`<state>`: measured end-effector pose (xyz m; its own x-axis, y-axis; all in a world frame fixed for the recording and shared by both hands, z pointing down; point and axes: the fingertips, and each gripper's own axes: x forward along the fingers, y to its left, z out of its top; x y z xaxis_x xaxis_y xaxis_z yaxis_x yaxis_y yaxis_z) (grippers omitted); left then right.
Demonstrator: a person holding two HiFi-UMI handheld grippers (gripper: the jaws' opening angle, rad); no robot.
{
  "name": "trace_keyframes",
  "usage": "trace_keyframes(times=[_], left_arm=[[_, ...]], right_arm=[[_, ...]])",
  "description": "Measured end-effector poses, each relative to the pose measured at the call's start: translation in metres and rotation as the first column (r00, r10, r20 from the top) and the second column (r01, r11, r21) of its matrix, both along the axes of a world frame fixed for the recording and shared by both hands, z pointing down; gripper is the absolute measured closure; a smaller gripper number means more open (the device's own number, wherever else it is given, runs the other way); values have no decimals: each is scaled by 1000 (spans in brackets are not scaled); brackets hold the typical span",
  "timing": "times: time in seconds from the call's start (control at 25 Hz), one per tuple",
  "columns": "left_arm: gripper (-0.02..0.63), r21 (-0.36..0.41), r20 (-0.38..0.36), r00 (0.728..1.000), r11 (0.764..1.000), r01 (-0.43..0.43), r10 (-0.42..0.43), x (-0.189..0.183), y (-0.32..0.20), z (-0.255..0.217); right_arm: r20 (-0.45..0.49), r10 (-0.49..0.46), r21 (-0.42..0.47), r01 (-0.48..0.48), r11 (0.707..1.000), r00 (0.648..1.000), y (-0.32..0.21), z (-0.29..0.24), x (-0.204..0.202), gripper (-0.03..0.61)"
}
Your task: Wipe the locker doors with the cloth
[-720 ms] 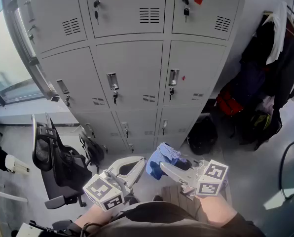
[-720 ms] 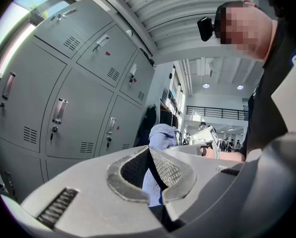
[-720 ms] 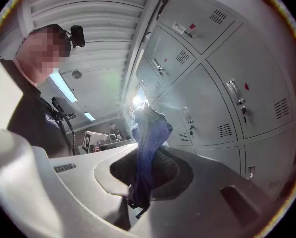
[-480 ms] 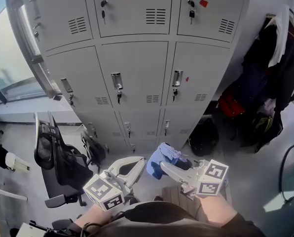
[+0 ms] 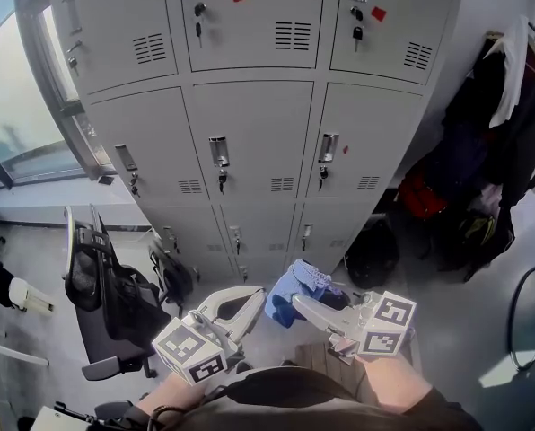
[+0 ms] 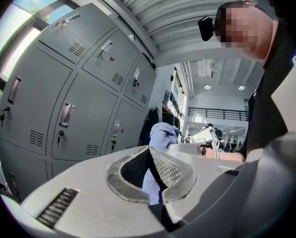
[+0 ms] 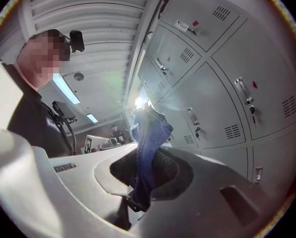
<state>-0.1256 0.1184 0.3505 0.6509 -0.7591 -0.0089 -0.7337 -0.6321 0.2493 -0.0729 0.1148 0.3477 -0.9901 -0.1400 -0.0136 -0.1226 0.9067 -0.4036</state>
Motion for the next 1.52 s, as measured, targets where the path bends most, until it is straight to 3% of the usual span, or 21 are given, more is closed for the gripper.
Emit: trace_keyframes(times=[0.88,1.28,1.52], left_arm=[[614,45,-3,998,997,-69,69,-67,-26,-5],[614,79,26,996,993,-85,83,-62,-90,-14],[614,94,55,998,995,-41,36,-38,-163,-29]], right_arm=[[-44,66,-11,-66,998,997,-18,6,-67,525],[-29,45,2,-45,999,999,-82,3,-69,525],[-15,14,28,-13,1000,1000,-159,-12,-37,525]])
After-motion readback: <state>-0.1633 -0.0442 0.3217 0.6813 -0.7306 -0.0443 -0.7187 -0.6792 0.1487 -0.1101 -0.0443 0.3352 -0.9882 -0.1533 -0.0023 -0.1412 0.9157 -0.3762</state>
